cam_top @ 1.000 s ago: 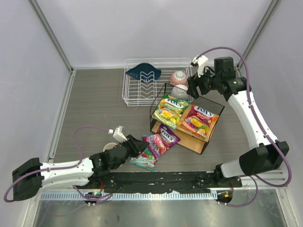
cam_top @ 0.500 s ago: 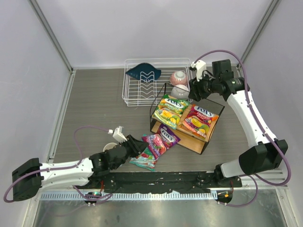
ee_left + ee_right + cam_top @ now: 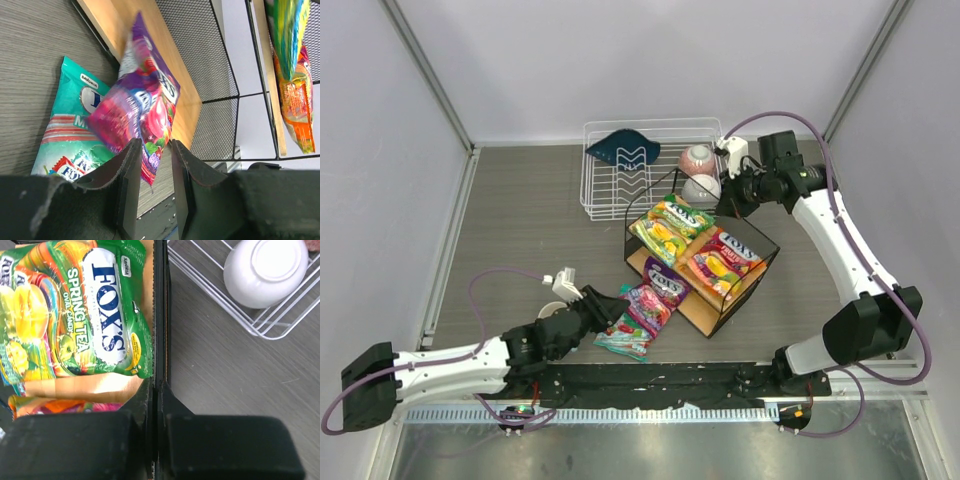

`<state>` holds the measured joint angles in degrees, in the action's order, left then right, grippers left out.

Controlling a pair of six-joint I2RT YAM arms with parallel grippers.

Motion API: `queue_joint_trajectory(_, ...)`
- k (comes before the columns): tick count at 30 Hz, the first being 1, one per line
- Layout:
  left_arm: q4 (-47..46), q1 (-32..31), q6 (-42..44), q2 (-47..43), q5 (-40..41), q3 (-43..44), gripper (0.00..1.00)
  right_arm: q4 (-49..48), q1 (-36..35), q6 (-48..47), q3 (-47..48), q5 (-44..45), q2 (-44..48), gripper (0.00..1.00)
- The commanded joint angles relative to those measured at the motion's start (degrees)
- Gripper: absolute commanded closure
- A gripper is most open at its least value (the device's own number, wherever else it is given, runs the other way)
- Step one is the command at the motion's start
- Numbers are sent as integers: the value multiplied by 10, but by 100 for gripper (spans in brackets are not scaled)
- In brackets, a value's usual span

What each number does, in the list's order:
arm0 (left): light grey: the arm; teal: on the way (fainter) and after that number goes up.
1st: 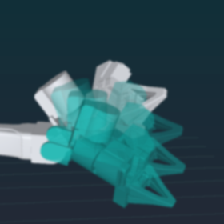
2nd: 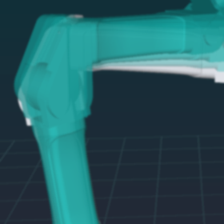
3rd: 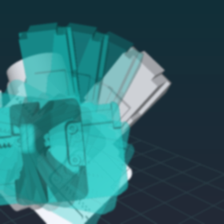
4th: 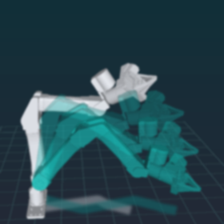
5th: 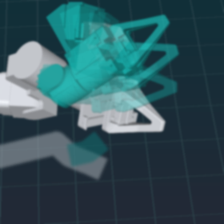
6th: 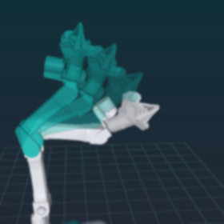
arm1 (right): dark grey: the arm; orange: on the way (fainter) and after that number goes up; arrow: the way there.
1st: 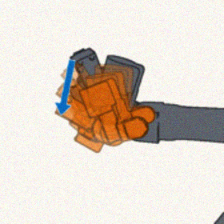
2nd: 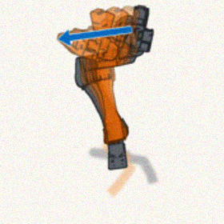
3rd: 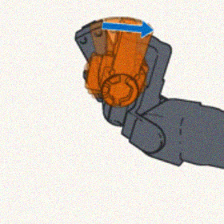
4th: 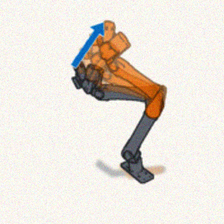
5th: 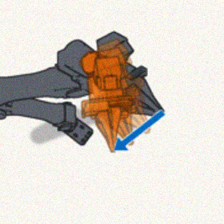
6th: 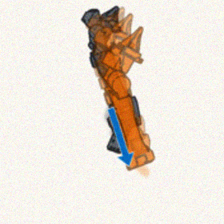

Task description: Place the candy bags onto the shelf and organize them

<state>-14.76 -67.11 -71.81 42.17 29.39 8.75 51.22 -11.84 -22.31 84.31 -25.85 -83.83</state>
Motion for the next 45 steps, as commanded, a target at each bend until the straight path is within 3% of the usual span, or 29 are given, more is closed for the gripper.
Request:
queue_joint_trajectory(1, 20, -2, 0, -24, 21, -3, 66, -37, 5, 76, -26, 42, 16, 99)
queue_joint_trajectory(13, 55, -2, 8, -66, 24, -3, 66, -31, 4, 146, -52, 75, 105, 99)
queue_joint_trajectory(34, 93, -2, 5, -111, 36, -9, 65, -91, -3, 372, -133, 198, 205, 99)
queue_joint_trajectory(37, 100, -2, 1, -118, 38, -12, 58, -83, -5, 369, -133, 193, 205, 99)
queue_joint_trajectory(40, 98, -2, -5, -115, 37, -16, 45, -82, -6, 361, -134, 185, 205, 99)
queue_joint_trajectory(42, 93, -2, -8, -105, 36, -17, 32, -82, -6, 358, -133, 173, 209, 89)
queue_joint_trajectory(43, 91, -2, -9, -100, 36, -17, 28, -82, -6, 358, -133, 170, 212, 78)
queue_joint_trajectory(45, 77, -2, -4, -85, 35, -15, 22, -81, -6, 354, -129, 158, 219, 73)
